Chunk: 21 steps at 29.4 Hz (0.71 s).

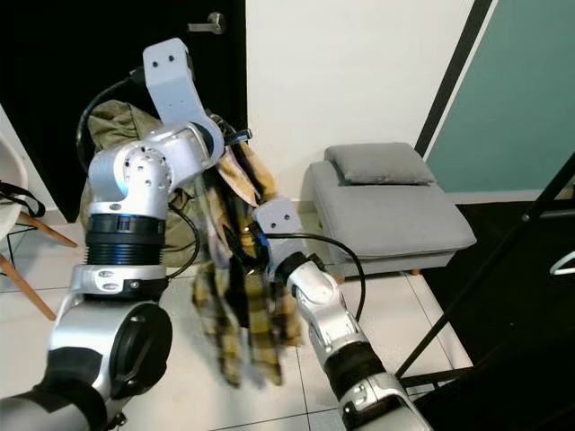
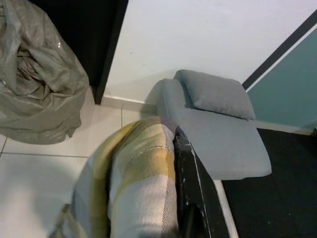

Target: Hang hanger

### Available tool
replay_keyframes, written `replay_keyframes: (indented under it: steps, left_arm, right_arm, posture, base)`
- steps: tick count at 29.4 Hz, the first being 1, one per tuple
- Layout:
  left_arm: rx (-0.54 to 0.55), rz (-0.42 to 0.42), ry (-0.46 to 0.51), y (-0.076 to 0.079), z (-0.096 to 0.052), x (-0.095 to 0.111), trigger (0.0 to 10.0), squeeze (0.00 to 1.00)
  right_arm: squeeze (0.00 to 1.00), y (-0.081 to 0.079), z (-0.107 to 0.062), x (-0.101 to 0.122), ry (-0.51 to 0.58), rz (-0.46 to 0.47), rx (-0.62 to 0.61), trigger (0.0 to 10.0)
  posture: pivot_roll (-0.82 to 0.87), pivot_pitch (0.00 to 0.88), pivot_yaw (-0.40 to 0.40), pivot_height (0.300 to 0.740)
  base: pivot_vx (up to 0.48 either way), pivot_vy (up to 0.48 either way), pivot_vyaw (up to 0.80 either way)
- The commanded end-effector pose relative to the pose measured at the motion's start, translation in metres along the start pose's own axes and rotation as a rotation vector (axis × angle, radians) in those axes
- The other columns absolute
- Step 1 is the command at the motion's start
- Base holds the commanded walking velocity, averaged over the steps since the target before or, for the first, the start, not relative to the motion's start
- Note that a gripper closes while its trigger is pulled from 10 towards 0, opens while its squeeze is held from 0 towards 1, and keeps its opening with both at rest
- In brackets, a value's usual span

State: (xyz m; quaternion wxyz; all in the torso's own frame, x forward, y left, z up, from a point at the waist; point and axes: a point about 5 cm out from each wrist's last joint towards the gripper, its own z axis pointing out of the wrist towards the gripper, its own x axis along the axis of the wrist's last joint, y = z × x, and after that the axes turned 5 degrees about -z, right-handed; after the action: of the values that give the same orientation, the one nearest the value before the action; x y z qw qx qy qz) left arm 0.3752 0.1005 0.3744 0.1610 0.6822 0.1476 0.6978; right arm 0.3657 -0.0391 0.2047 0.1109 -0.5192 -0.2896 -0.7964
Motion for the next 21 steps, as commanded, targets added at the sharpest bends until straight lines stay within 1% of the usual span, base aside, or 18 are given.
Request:
replay_keyframes:
  steps: [1,4,7,9,15,19,20,21]
  left_arm:
    - [-0.025,-0.009,0.016,0.006,-0.006,0.004,0.0,0.0]
    - [-0.032,-0.01,0.01,0.007,-0.008,0.003,0.0,0.0]
    - [-0.04,-0.008,-0.008,0.008,-0.011,-0.002,0.0,0.0]
    - [-0.047,-0.013,-0.019,0.01,-0.013,-0.004,0.0,0.0]
    - [-0.058,-0.016,-0.028,0.013,-0.016,-0.005,0.0,0.0]
    - [-0.065,-0.016,-0.035,0.015,-0.017,-0.007,0.0,0.0]
    - [-0.066,-0.017,-0.036,0.015,-0.017,-0.008,0.0,0.0]
    - [-0.066,-0.017,-0.037,0.015,-0.017,-0.008,0.0,0.0]
  right_arm:
    - [0.0,0.004,0.001,0.001,0.014,-0.038,-0.02,10.0]
    - [0.0,0.008,0.001,0.003,0.032,-0.05,-0.045,10.0]
    - [0.0,0.011,0.004,0.01,0.093,-0.045,-0.071,10.0]
    - [0.0,0.009,0.006,0.014,0.128,-0.049,-0.065,10.0]
    - [0.0,0.003,0.009,0.017,0.148,-0.063,-0.042,10.0]
    - [0.0,-0.004,0.012,0.018,0.154,-0.055,-0.009,10.0]
    - [0.0,-0.007,0.012,0.018,0.155,-0.05,0.003,6.2]
    - [0.0,-0.008,0.012,0.018,0.155,-0.047,0.011,6.2]
  posture:
    - [0.07,0.197,-0.073,0.74]
    - [0.07,0.197,-0.074,0.74]
    - [0.07,0.198,-0.076,0.74]
    - [0.07,0.198,-0.08,0.74]
    - [0.07,0.198,-0.08,0.74]
    - [0.07,0.198,-0.08,0.74]
    - [0.07,0.199,-0.086,0.74]
    - [0.07,0.199,-0.086,0.74]
  base:
    - [0.0,0.0,0.0]
    - [0.0,0.0,0.0]
    - [0.0,0.0,0.0]
    - [0.0,0.0,0.0]
    - [0.0,0.0,0.0]
    - [0.0,0.0,0.0]
    - [0.0,0.0,0.0]
    - [0.0,0.0,0.0]
